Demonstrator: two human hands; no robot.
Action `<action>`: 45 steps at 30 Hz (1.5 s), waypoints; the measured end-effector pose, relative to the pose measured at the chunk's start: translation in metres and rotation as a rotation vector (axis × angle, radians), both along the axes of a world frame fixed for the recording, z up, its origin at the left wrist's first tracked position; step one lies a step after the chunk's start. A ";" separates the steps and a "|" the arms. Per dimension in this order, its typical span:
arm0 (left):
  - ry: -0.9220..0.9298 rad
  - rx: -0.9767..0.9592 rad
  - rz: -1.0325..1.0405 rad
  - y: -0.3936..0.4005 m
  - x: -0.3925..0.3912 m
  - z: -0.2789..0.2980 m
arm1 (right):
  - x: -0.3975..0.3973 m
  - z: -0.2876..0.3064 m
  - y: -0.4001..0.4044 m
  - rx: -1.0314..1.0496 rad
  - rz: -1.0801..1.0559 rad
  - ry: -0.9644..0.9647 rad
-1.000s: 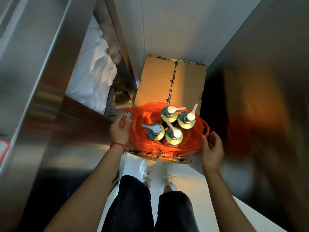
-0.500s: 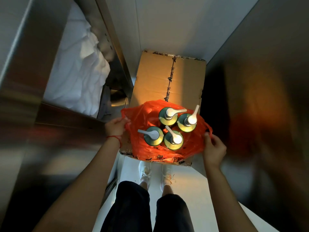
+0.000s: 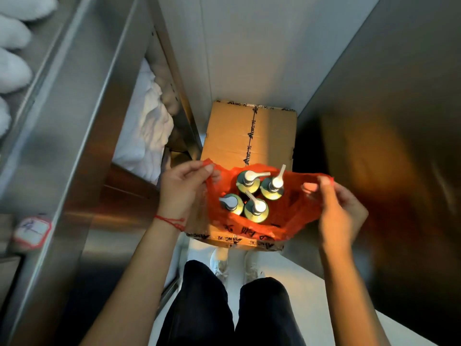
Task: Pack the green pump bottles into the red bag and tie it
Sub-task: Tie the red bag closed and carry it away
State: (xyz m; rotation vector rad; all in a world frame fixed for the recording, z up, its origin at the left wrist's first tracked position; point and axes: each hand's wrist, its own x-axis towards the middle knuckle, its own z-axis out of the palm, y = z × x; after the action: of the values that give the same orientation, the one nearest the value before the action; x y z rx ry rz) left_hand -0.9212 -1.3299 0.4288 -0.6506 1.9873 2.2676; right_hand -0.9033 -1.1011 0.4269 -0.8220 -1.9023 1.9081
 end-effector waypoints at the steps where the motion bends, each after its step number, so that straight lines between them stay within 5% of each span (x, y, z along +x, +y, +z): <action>1: 0.056 -0.036 -0.029 0.002 0.001 0.012 | -0.002 0.012 -0.001 0.013 0.018 0.034; 12: 0.276 -0.340 -0.034 0.026 0.006 0.031 | 0.002 0.052 -0.006 0.253 0.410 0.042; 18: 0.438 -0.565 -0.063 0.040 -0.010 0.026 | -0.009 0.049 -0.021 0.556 0.601 0.190; 36: 0.251 -0.074 -0.606 0.057 -0.064 0.014 | -0.062 0.045 -0.028 0.539 0.754 0.134; 42: 0.182 -0.086 -0.513 0.071 -0.064 0.009 | -0.072 0.047 -0.029 0.584 0.823 0.028; 45: 0.075 -0.042 -0.501 0.076 -0.063 0.010 | -0.077 0.046 -0.026 0.444 0.768 0.048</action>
State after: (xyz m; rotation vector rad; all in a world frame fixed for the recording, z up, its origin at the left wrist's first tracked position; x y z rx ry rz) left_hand -0.9845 -1.2541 0.4384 -0.0496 1.9534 1.9730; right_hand -0.9800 -1.1269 0.4729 0.1212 -2.7091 1.6829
